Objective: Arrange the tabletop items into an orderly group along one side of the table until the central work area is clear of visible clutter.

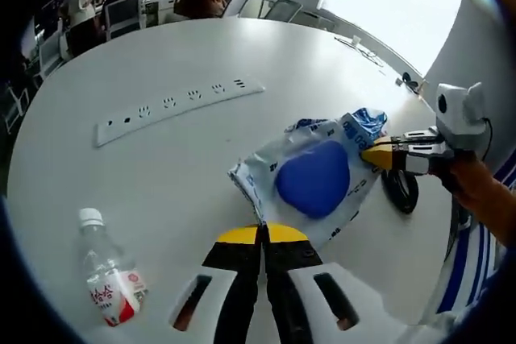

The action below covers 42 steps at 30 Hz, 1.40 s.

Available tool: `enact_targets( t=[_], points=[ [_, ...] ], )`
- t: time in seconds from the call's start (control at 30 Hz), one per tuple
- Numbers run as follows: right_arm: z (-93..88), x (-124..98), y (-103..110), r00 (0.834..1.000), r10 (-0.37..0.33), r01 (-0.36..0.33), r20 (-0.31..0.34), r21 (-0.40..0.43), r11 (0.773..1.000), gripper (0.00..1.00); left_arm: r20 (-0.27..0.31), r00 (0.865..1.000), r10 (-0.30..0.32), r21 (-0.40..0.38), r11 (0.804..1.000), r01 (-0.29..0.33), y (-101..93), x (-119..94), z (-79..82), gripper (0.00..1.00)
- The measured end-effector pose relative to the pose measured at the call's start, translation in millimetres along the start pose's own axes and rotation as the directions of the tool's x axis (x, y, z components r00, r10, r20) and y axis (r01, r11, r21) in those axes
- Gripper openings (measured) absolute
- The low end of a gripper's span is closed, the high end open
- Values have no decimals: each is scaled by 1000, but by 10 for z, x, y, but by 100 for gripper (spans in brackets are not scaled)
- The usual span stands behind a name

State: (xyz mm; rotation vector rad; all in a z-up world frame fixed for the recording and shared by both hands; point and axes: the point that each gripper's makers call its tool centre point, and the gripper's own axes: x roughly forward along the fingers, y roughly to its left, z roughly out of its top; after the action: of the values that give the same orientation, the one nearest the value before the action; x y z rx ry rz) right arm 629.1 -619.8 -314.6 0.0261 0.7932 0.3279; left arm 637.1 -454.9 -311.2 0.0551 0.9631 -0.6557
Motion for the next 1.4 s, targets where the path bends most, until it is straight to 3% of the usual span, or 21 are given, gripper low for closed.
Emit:
enact_targets(
  t=[0.57,1.4],
  points=[
    [-39,73,-67,999,-31,30,-29,-27,999,5,9,1000,-15,-97,995,16,55,79,-37,0],
    [79,-82,-109,996,-86,84,-5,-151,985,11,30,1000,-11,-98,995,14,73,125,-62,2]
  ],
)
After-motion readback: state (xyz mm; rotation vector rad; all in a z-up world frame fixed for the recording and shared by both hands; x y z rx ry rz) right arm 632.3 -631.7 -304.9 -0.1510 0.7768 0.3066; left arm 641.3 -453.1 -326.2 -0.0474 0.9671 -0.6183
